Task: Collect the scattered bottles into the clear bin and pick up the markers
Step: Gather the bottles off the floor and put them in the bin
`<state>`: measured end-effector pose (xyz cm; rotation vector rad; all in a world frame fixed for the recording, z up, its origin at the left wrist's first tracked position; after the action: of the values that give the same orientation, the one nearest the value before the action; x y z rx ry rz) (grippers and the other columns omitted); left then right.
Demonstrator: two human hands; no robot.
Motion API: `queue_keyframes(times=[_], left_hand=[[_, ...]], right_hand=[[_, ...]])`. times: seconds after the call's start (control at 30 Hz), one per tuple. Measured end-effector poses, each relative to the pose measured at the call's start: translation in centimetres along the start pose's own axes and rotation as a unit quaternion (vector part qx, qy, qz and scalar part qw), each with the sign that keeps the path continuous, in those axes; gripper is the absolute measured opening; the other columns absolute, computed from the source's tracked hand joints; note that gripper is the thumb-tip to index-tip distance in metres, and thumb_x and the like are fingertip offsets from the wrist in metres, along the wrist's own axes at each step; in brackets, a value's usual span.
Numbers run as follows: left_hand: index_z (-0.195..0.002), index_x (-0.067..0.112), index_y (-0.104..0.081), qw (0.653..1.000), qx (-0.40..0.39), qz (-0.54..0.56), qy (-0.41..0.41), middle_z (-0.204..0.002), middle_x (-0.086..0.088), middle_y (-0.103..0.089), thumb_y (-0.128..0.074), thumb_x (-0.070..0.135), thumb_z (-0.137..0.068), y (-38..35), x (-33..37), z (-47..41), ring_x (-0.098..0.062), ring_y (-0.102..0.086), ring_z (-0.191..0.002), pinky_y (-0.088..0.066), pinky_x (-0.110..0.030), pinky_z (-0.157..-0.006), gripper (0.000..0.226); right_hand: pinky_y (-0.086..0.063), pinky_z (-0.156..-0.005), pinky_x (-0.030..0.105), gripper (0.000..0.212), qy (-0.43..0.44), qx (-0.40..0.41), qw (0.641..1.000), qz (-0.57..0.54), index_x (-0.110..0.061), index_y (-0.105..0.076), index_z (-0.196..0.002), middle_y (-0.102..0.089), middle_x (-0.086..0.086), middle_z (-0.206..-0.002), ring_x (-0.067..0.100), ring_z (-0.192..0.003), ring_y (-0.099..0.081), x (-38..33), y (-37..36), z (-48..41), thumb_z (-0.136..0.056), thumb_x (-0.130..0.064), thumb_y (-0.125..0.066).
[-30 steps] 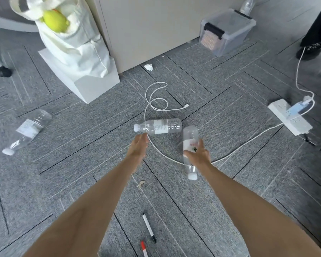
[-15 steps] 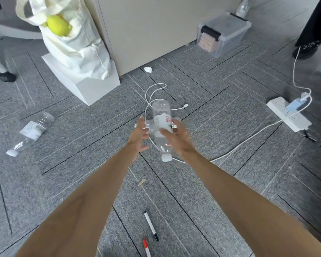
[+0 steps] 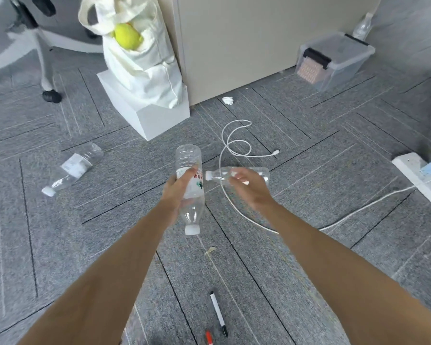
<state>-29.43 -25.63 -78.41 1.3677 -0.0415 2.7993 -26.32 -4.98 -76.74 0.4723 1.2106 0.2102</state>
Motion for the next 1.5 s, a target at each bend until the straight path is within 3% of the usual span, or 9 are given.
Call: queue_keyframes(times=[0.1, 0.27, 0.43, 0.63, 0.83, 1.1, 1.23, 1.3, 1.5], left_hand=[[-0.143, 0.011, -0.036, 1.0, 0.02, 0.013, 0.009, -0.119, -0.009, -0.047, -0.071, 0.039, -0.083, 1.9, -0.2, -0.8, -0.039, -0.052, -0.121, -0.054, -0.046, -0.087, 0.075], [-0.139, 0.012, -0.041, 0.999, 0.034, 0.01, 0.01, -0.134, -0.018, -0.053, -0.071, 0.043, -0.081, 3.3, -0.9, -2.8, -0.04, -0.055, -0.119, -0.056, -0.046, -0.081, 0.072], [-0.138, 0.012, -0.043, 0.999, 0.051, 0.007, 0.017, -0.133, -0.019, -0.054, -0.071, 0.044, -0.079, 4.0, -1.6, -4.8, -0.04, -0.055, -0.12, -0.056, -0.05, -0.082, 0.073], [-0.139, 0.013, -0.042, 0.998, 0.054, -0.015, 0.009, -0.113, -0.009, -0.058, -0.068, 0.047, -0.082, 4.2, -2.3, -6.4, -0.032, -0.057, -0.107, -0.053, -0.051, -0.09, 0.071], [-0.139, 0.016, -0.043, 0.998, 0.056, -0.008, 0.018, -0.122, -0.006, -0.052, -0.068, 0.047, -0.082, 3.9, -2.3, -2.8, -0.029, -0.056, -0.112, -0.057, -0.033, -0.054, 0.07], [-0.134, 0.016, -0.039, 0.996, 0.038, -0.013, 0.077, -0.107, 0.002, -0.055, -0.063, 0.044, -0.088, 3.0, 1.5, 12.5, -0.006, -0.054, -0.081, -0.056, -0.042, -0.08, 0.06], [-0.148, 0.014, -0.026, 0.995, 0.038, -0.05, 0.075, -0.138, -0.003, -0.042, -0.063, 0.049, -0.087, 2.3, 6.7, 20.6, -0.026, -0.05, -0.122, -0.056, -0.047, -0.087, 0.08], [-0.147, 0.012, -0.026, 0.994, 0.04, -0.073, 0.066, -0.128, 0.001, -0.048, -0.063, 0.047, -0.087, 1.5, 9.8, 24.5, -0.035, -0.044, -0.131, -0.052, -0.054, -0.093, 0.079], [-0.127, 0.012, -0.041, 0.989, -0.059, -0.13, 0.043, -0.113, -0.001, -0.057, -0.063, 0.041, -0.089, -3.6, 16.1, 32.6, -0.03, -0.059, -0.113, -0.061, -0.038, -0.071, 0.053]], right_hand=[[-0.038, -0.093, 0.033, 0.045, 0.015, 0.006, 0.996, 0.084, -0.023, -0.052, -0.137, -0.048, -0.001, -0.132, 0.015, -0.115, -0.048, 0.0, -0.7, -1.9, -0.094, -0.033, -0.061], [-0.03, -0.114, 0.046, 0.068, 0.067, -0.005, 0.964, 0.259, -0.018, -0.039, -0.149, -0.039, 0.008, -0.149, 0.025, -0.14, -0.033, 0.6, -1.9, -5.2, -0.088, -0.034, -0.063], [-0.019, -0.12, 0.055, 0.098, 0.044, -0.058, 0.857, 0.51, -0.022, -0.014, -0.157, -0.024, 0.014, -0.158, 0.033, -0.146, -0.025, 4.5, -2.2, -9.0, -0.081, -0.047, -0.071], [-0.047, -0.102, 0.047, 0.098, 0.037, -0.054, 0.804, 0.591, -0.013, -0.02, -0.151, -0.047, 0.015, -0.141, 0.029, -0.125, -0.05, 7.4, -0.9, -11.2, -0.078, -0.044, -0.077], [-0.058, -0.057, 0.032, 0.064, -0.057, 0.021, 0.99, 0.125, -0.015, -0.046, -0.118, -0.064, 0.004, -0.096, 0.021, -0.08, -0.068, 6.4, -0.9, -6.4, -0.071, -0.046, -0.077], [-0.055, -0.053, 0.022, 0.039, -0.096, 0.004, 0.992, -0.076, -0.014, -0.06, -0.106, -0.071, 0.0, -0.086, 0.009, -0.068, -0.069, -6.8, 0.1, 9.2, -0.074, -0.026, -0.076], [-0.055, -0.053, 0.03, 0.019, -0.116, 0.028, 0.987, -0.104, -0.023, -0.061, -0.083, -0.068, 0.0, -0.074, 0.011, -0.059, -0.064, -12.7, 4.5, 16.5, -0.078, -0.011, -0.075], [-0.059, -0.056, 0.035, 0.022, -0.148, 0.057, 0.981, -0.112, -0.018, -0.063, -0.091, -0.071, 0.003, -0.079, 0.016, -0.066, -0.068, -14.6, 7.5, 20.0, -0.076, -0.015, -0.078], [-0.061, -0.061, 0.041, 0.029, -0.185, 0.117, 0.965, -0.145, -0.019, -0.06, -0.089, -0.069, 0.001, -0.076, 0.022, -0.065, -0.069, -19.6, 14.5, 27.2, -0.069, -0.03, -0.079]])
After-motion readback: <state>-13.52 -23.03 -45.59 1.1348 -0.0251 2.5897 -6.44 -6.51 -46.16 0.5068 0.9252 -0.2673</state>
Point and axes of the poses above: each hand's wrist, its own z-axis away from the middle knuckle, its own y-axis out of the back of the hand, x = y × z, the point moved 9 cm from there along -z, towards the middle knuckle
